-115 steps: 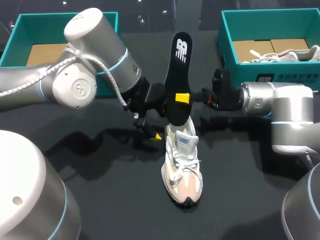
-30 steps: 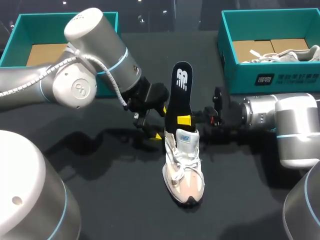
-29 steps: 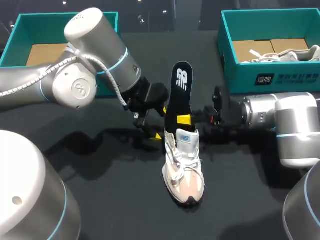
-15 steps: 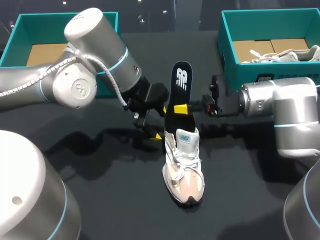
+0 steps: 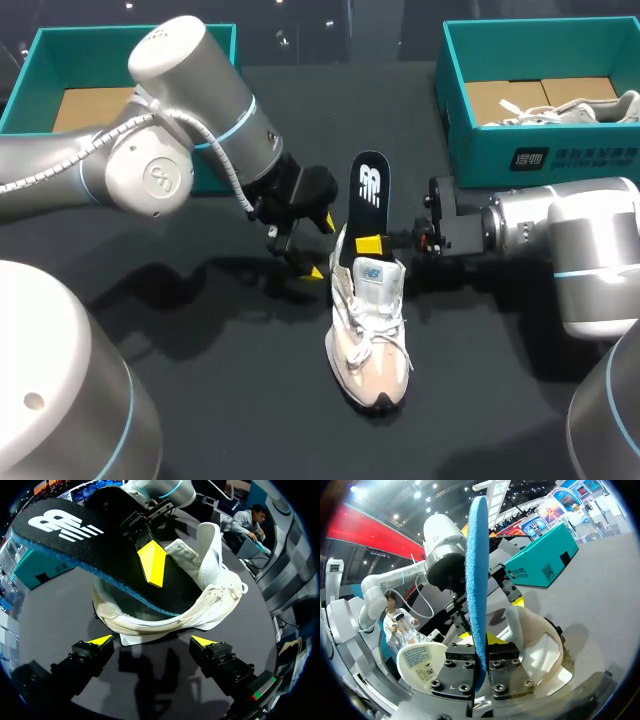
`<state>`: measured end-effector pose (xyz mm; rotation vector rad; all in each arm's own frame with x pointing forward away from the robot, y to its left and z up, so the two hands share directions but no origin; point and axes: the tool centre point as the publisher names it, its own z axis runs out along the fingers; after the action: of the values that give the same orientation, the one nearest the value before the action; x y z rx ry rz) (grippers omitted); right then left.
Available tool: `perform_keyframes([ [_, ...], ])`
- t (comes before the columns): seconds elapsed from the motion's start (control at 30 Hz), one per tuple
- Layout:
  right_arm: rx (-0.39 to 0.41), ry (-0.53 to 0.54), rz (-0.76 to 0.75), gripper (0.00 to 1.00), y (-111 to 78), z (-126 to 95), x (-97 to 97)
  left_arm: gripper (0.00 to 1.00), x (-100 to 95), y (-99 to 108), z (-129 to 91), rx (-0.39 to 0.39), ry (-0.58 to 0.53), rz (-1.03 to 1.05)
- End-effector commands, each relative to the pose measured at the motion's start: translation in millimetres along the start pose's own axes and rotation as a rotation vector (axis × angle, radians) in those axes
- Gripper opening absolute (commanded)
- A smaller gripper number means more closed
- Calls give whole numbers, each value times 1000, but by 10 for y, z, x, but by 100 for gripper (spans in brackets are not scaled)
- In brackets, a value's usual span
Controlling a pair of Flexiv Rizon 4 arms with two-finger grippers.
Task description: Take the shoe out of the shoebox, open the shoe tongue, remove and reinsert the insole, then place the shoe into the shoebox
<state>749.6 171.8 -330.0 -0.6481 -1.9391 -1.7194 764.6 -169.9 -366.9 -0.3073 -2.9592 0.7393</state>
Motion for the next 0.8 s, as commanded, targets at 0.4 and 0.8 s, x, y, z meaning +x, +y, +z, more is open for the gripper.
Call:
perform_keyframes([
  [0.4,4,62,-57,15,86,118,92,100,-1,-2,5,-3,0,0],
  [0.8,-5,85,-109,21,332,112,102,100,-1,-2,5,-3,0,0],
])
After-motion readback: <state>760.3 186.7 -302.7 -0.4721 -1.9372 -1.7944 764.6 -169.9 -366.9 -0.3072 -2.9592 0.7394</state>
